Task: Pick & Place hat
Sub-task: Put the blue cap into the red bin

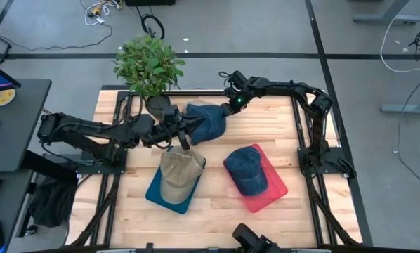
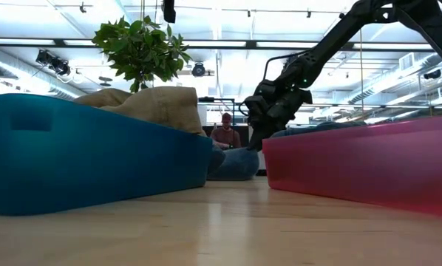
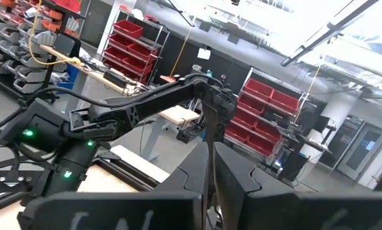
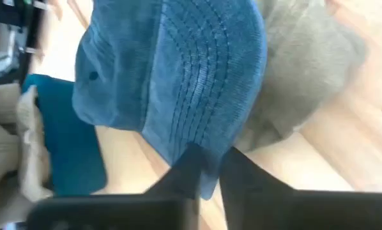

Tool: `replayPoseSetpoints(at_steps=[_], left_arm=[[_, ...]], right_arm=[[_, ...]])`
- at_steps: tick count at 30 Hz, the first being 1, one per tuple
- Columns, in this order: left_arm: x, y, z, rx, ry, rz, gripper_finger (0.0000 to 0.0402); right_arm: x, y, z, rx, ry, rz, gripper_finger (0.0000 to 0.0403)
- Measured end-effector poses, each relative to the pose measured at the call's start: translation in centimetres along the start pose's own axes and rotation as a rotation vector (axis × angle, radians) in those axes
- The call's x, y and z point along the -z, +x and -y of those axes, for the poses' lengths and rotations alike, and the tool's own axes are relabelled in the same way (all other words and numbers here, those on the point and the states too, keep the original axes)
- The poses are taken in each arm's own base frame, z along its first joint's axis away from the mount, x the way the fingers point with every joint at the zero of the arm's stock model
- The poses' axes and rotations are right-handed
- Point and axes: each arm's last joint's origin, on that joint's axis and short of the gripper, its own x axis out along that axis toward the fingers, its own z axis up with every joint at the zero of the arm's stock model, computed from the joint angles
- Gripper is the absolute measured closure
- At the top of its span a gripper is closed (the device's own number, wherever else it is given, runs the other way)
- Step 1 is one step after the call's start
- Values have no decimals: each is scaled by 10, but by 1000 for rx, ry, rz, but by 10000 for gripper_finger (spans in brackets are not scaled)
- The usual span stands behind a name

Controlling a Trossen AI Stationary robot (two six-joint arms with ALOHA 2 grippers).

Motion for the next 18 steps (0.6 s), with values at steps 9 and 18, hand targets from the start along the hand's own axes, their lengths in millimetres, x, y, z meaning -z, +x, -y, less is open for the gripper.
replayPoseSetpoints(at_steps=[9, 18], left_arm=[[5, -5, 11, 43, 42, -19, 374], [5, -6, 13, 48, 85, -20, 374]], right_arm=[[0, -18, -12, -30, 24, 32, 391], [9, -62, -50, -86, -52, 97, 393]])
